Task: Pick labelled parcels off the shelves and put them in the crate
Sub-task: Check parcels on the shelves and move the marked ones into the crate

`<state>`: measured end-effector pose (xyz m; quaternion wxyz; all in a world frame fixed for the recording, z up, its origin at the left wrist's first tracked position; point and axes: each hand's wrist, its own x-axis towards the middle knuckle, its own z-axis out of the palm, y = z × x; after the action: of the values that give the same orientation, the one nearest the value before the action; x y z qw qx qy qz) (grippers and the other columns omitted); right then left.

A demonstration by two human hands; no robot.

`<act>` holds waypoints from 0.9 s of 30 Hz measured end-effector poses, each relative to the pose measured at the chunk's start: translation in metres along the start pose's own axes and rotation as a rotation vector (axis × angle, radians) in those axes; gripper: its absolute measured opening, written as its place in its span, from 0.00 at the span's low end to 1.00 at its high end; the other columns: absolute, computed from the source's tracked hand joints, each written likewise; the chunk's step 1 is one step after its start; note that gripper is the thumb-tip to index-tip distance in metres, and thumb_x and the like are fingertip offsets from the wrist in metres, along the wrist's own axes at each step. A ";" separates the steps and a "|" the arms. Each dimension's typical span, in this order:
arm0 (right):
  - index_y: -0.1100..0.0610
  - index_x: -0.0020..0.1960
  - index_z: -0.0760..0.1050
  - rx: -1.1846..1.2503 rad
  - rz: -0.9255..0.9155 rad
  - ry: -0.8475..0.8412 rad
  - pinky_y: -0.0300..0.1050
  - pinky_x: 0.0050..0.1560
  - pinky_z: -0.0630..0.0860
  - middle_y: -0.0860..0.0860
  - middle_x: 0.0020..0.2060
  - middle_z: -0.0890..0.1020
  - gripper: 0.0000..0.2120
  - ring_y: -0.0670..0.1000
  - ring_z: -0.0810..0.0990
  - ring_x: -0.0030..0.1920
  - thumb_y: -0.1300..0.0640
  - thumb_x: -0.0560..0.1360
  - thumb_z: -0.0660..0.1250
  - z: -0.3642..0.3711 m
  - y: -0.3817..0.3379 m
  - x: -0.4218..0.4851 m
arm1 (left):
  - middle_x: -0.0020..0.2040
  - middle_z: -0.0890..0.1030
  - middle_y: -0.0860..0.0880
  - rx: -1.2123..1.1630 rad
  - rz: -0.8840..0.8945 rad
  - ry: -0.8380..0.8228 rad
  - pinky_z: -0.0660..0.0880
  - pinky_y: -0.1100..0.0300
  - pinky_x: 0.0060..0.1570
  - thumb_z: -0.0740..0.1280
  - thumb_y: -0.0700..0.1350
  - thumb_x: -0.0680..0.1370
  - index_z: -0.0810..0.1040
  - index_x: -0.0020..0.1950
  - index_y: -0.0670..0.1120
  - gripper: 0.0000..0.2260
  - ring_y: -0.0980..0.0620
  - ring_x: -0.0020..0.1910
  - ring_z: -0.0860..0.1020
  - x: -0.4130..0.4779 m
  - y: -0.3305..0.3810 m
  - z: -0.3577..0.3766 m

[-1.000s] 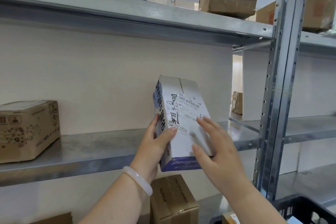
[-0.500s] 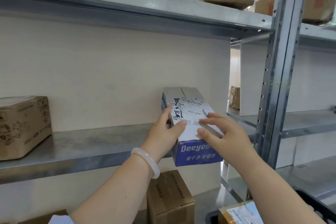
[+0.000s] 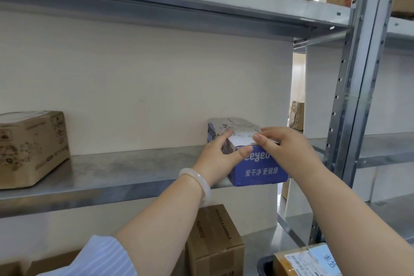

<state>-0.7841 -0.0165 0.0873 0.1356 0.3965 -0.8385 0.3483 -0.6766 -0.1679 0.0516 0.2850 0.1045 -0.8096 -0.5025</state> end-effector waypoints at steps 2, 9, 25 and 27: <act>0.48 0.62 0.76 -0.049 0.007 -0.040 0.42 0.41 0.78 0.47 0.53 0.82 0.21 0.47 0.79 0.46 0.37 0.77 0.60 -0.001 -0.001 0.002 | 0.74 0.67 0.51 0.115 0.025 0.018 0.75 0.65 0.57 0.72 0.65 0.70 0.64 0.76 0.56 0.38 0.54 0.68 0.71 0.004 -0.002 -0.003; 0.43 0.71 0.69 -0.118 -0.286 0.111 0.45 0.69 0.58 0.42 0.71 0.70 0.25 0.41 0.60 0.72 0.37 0.75 0.60 0.009 -0.030 -0.032 | 0.78 0.60 0.52 0.519 0.173 0.137 0.57 0.53 0.75 0.66 0.68 0.73 0.61 0.77 0.60 0.35 0.52 0.76 0.57 -0.043 0.002 -0.039; 0.38 0.77 0.41 -0.081 -0.679 -0.463 0.47 0.73 0.31 0.42 0.78 0.42 0.40 0.45 0.36 0.77 0.30 0.73 0.58 0.263 -0.269 -0.220 | 0.79 0.58 0.53 1.131 -0.199 0.308 0.51 0.48 0.74 0.66 0.65 0.73 0.56 0.78 0.62 0.35 0.49 0.78 0.57 -0.350 -0.140 -0.280; 0.38 0.78 0.40 -0.061 -0.735 -0.535 0.50 0.75 0.33 0.42 0.78 0.42 0.42 0.46 0.37 0.77 0.29 0.72 0.58 0.292 -0.310 -0.242 | 0.78 0.61 0.51 1.175 -0.300 0.319 0.53 0.46 0.73 0.66 0.65 0.72 0.59 0.77 0.60 0.36 0.48 0.77 0.60 -0.394 -0.149 -0.316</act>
<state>-0.3774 -0.2180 -0.0970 0.0404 0.7395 -0.6577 0.1375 -0.1933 -0.2975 -0.1137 0.2238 0.4298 -0.8746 0.0139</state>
